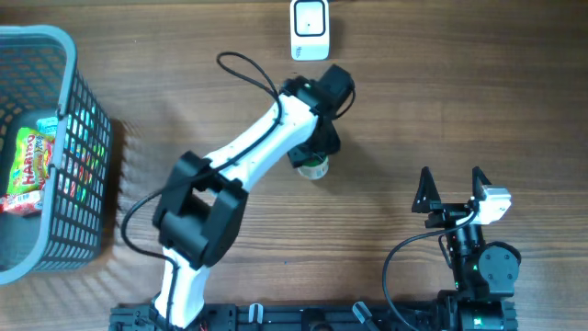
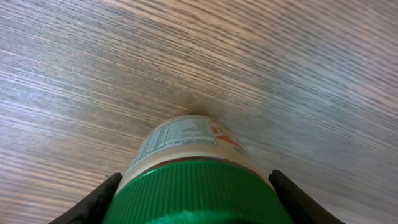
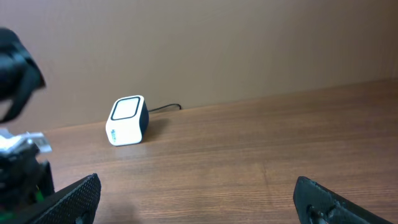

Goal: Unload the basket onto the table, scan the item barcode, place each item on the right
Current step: 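Carry the jar with the left gripper and set it on the table centre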

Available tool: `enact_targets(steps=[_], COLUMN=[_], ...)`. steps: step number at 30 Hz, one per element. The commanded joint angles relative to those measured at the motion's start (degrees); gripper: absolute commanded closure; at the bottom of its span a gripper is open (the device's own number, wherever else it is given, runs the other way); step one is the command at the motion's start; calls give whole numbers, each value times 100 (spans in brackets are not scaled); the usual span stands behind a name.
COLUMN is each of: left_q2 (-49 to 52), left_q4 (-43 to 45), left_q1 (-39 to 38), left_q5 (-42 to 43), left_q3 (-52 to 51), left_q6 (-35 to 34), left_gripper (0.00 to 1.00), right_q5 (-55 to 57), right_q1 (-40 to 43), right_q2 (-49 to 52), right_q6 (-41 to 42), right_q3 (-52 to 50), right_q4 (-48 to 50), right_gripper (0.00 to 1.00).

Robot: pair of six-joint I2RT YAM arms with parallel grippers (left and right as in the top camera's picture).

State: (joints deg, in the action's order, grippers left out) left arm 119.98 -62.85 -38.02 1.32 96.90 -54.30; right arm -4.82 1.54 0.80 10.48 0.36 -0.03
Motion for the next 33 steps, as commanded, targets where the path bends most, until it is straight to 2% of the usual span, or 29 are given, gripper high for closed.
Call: enact_targets(steps=[1,7,11,15,21,23,28,33], left_q2=[-153,-188,-188,-177,-179,-232,-688,-1906], left_q4=[-22,42,280,949,1283,1241,223,-977], left_q1=[42,66,52,52,48,109,457,866], left_q5=[-428,-466,-730,-743,-743,-741,-885,-2223], left_q3=[17,15,-74,-728,-1257,-1113,-26,1246], left_q6=[118,96,-820,-1847,-1810,-1394,-807,-737], left_gripper=[43,41,41,39,36,0,0,0], right_q5=[61,61,61,61,61,61,61,61], right_q1=[-46,-46,-46,-46,-46,-46,-46,-46], right_q2=[-20,-20,-20,-20,-20,-20,-20,-20], right_q6=[57,57,57,59,57,57,57,57], right_q3=[-7,-7,-7,-7,-7,-7,-7,-7], right_q4=[15,15,15,15,15,15,15,15], right_gripper=[0,0,0,0,0,1,0,0])
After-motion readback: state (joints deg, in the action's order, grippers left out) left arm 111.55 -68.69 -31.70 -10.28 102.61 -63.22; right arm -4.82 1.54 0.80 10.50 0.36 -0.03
